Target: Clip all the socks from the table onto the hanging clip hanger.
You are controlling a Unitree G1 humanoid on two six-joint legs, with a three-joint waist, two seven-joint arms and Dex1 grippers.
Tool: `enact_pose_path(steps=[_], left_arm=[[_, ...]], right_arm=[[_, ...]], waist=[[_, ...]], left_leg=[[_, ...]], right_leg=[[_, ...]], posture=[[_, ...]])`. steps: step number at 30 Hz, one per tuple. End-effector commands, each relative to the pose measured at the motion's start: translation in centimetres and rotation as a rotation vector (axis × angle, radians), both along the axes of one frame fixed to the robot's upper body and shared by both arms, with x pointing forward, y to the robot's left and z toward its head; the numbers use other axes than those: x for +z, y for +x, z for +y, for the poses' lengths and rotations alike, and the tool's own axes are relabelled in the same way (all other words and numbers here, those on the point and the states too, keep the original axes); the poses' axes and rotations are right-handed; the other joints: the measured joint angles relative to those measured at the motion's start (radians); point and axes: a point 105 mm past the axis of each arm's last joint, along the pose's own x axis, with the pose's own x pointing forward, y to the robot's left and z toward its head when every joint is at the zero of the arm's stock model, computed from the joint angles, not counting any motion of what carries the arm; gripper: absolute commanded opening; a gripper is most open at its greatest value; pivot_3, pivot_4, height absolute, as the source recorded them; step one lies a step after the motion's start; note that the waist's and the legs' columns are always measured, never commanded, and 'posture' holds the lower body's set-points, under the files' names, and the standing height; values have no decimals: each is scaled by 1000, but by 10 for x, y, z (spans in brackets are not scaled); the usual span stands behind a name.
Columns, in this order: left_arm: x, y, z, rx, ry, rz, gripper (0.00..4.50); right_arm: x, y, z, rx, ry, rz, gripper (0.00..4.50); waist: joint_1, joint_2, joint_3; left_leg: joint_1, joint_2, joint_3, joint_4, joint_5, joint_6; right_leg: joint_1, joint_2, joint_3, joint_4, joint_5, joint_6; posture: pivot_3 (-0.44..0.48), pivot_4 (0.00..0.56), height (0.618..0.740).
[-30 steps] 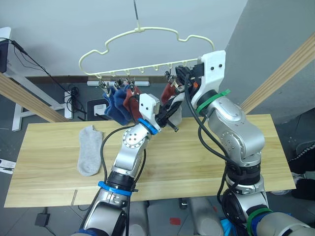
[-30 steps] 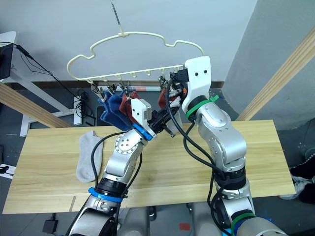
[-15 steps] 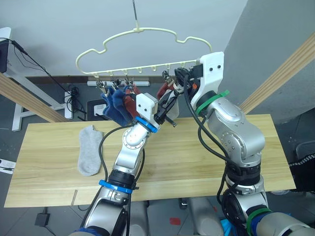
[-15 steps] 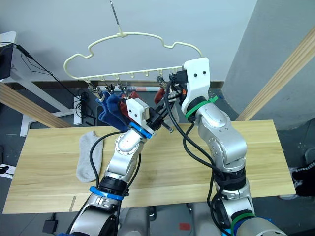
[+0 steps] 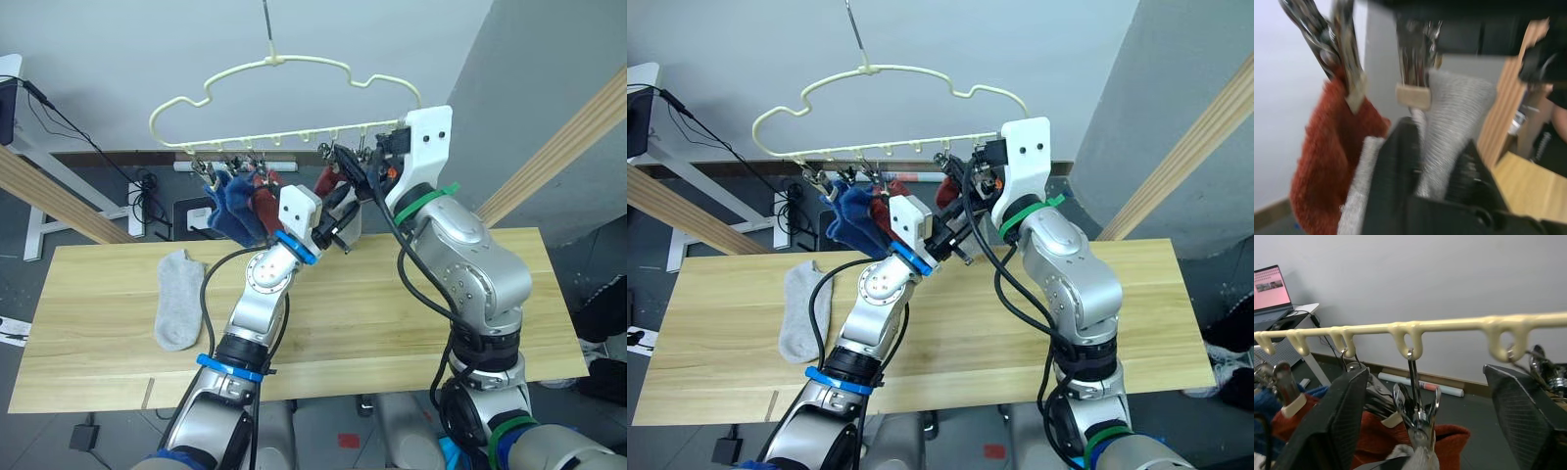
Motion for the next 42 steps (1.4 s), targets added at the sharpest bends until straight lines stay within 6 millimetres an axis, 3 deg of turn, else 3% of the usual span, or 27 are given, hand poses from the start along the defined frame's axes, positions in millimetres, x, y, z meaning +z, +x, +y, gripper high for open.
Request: enact_pose_path(steps=[1,2,12,16,18,22,30,33,37,42], left_arm=[[0,-10,-7,-78,8,17,2343],[0,-14,-7,-103,9,25,2602],[-3,-47,4,-349,99,129,2602],[3,-54,15,-407,131,182,2625],[6,-55,18,-422,137,199,2625],[10,-56,25,-425,164,219,2625],[18,-29,37,-223,-22,231,2625],[16,-26,40,-176,-20,203,3150],[14,-27,43,-162,-7,184,4356],[14,-46,46,-253,87,156,4457]], right_arm=[[8,-18,3,49,-13,-60,3724],[7,-20,2,51,-29,-69,3724],[4,-46,-15,33,-82,-136,3724],[6,-46,-25,-20,-55,-134,2865],[5,-45,-26,-31,-54,-130,2865],[5,-44,-28,-48,-41,-125,2865],[7,-43,-33,-78,-26,-136,2865],[6,-44,-32,-77,-29,-135,2822],[5,-44,-32,-76,-37,-132,2822],[0,-40,-34,-96,-59,-109,2822]], waist=[[0,0,0],[-1,0,0],[-5,0,0],[-5,0,0],[-5,0,0],[-5,0,0],[-5,0,0],[-5,0,0],[-5,0,0],[-6,0,0]], left_leg=[[0,0,0,0,0,0],[0,0,0,0,0,0],[1,0,0,0,0,0],[1,1,0,0,0,-1],[1,0,0,0,0,-1],[1,1,0,0,0,-1],[1,0,0,0,0,0],[1,0,0,0,0,0],[1,0,0,0,0,0],[1,1,0,0,0,-1]], right_leg=[[0,0,0,0,0,0],[0,0,0,0,0,0],[0,0,1,0,-3,5],[0,1,1,1,-3,5],[0,1,1,1,-3,5],[0,1,1,0,-3,5],[0,0,1,0,-3,5],[0,1,1,0,-3,5],[0,1,1,0,-3,5],[0,1,1,0,-3,5]], posture=[[-129,401,701],[-129,401,701],[-147,403,701],[-148,406,701],[-148,406,701],[-148,406,701],[-139,403,701],[-141,404,701],[-141,405,701],[-140,406,701]])
